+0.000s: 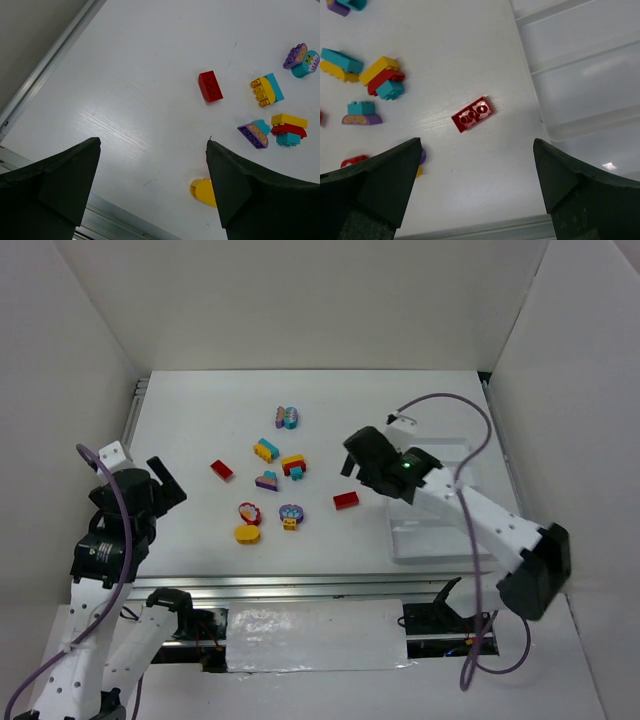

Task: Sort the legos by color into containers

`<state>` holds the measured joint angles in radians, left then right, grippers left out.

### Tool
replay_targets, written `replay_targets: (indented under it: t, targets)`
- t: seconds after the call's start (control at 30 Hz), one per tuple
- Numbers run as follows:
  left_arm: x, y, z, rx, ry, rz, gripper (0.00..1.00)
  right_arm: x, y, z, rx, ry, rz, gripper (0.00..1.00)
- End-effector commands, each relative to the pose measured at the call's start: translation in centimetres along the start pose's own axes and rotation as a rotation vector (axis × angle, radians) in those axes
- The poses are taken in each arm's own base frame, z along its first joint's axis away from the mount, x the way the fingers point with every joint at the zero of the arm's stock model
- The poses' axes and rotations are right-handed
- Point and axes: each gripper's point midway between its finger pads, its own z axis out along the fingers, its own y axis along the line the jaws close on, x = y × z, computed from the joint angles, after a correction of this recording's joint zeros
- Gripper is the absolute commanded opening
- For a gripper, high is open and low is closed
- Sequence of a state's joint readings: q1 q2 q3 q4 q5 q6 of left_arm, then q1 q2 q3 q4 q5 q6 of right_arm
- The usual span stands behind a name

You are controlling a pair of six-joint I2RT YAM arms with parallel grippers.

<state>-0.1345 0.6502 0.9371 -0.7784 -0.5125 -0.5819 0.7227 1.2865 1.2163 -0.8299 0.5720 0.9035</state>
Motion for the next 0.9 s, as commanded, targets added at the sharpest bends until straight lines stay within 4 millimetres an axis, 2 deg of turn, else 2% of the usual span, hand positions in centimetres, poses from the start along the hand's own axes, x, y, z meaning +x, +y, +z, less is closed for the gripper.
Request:
replay_targets:
  t: [0.0, 0.07, 0.2, 0.23, 0.3, 0.33, 0.57, 0.77, 0.83, 0.87]
  targets:
    - [-1.7, -0.4, -0.6, 0.021, -0.062, -0.036, 0.99, 0.0, 1.9, 2.7, 0.120, -0.086, 0.143, 1.00]
    - [-1.7, -0.3, -0.7, 0.024, -0.065, -0.039, 1.00, 1.8, 3.1, 5.2, 0.161, -0.052, 0.139, 1.00]
    - [-1.8, -0.5, -1.1, 0.050, -0.078, -0.046, 1.00, 4.9, 4.7, 8.6, 0.194, 0.011, 0.191, 1.00]
    - [-1.7, -0.6, -1.0, 0.057, -0.074, -0.039, 1.00, 6.0, 4.8, 9.7, 0.217, 0.023, 0.187, 0.99]
    - [-1.7, -0.9, -0.9, 0.066, -0.068, -0.033, 0.99, 7.0, 5.1, 10.7, 0.229, 0.043, 0.223, 0.99]
    - [-1.5, -0.9, -0.8, 0.061, -0.060, -0.029, 0.99, 7.7, 4.7, 11.4, 0.258, 0.050, 0.225, 0.97]
    - [-1.3, -1.6, -0.6, 0.091, -0.045, -0.015, 1.00, 11.0, 4.1, 13.2, 0.264, 0.103, 0.282, 0.92]
    - [-1.3, -1.7, -0.6, 0.097, -0.044, -0.012, 0.99, 12.7, 3.3, 14.2, 0.304, 0.137, 0.264, 0.92]
    - [-1.2, -1.6, -0.6, 0.096, -0.042, -0.012, 1.00, 13.2, 3.0, 14.6, 0.312, 0.145, 0.261, 0.90]
    - [-1.4, -1.7, -0.6, 0.099, -0.045, -0.014, 0.99, 13.3, 2.9, 14.6, 0.311, 0.147, 0.262, 0.86]
